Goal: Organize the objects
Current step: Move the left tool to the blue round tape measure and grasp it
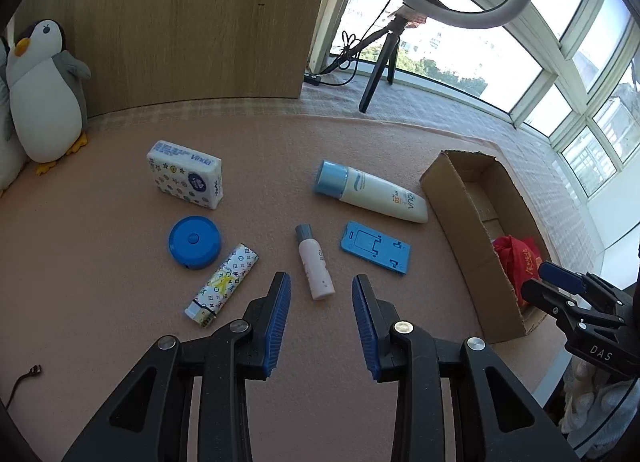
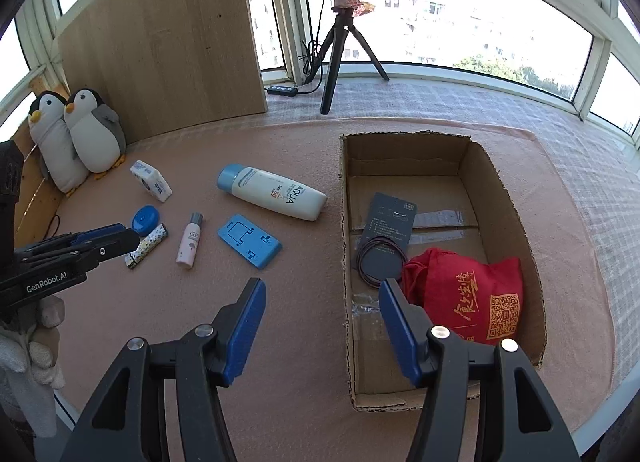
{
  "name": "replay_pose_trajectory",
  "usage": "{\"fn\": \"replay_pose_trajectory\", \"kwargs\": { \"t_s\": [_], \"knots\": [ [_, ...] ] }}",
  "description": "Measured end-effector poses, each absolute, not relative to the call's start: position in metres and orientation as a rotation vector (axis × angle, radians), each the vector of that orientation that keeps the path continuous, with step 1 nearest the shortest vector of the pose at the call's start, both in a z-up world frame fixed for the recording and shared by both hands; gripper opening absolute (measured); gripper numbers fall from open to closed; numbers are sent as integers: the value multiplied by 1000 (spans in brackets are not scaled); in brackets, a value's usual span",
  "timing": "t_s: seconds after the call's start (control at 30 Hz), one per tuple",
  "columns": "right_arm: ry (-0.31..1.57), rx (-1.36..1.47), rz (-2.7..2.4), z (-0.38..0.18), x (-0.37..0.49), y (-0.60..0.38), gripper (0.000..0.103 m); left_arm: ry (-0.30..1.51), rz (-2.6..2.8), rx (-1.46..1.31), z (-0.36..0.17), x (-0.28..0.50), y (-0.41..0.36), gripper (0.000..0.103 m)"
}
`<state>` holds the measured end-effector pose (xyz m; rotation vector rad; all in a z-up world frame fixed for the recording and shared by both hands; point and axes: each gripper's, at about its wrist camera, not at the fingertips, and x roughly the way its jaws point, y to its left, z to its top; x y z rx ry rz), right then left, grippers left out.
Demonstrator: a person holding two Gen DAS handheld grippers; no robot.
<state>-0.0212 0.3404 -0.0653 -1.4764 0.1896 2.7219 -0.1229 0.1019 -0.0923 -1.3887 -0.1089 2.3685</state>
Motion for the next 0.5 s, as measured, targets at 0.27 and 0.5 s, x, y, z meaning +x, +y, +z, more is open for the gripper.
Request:
{"fn": "replay_pose_trajectory", "kwargs": {
  "t_s": [0.27, 0.5],
  "knots": [
    [193, -1513, 2731, -69, -17, 308, 55, -175, 2430, -1435, -103, -146, 42, 34],
    [214, -1516, 2748, -66, -23, 293, 55, -222, 2429, -1496, -118, -181, 24, 34]
  ]
}}
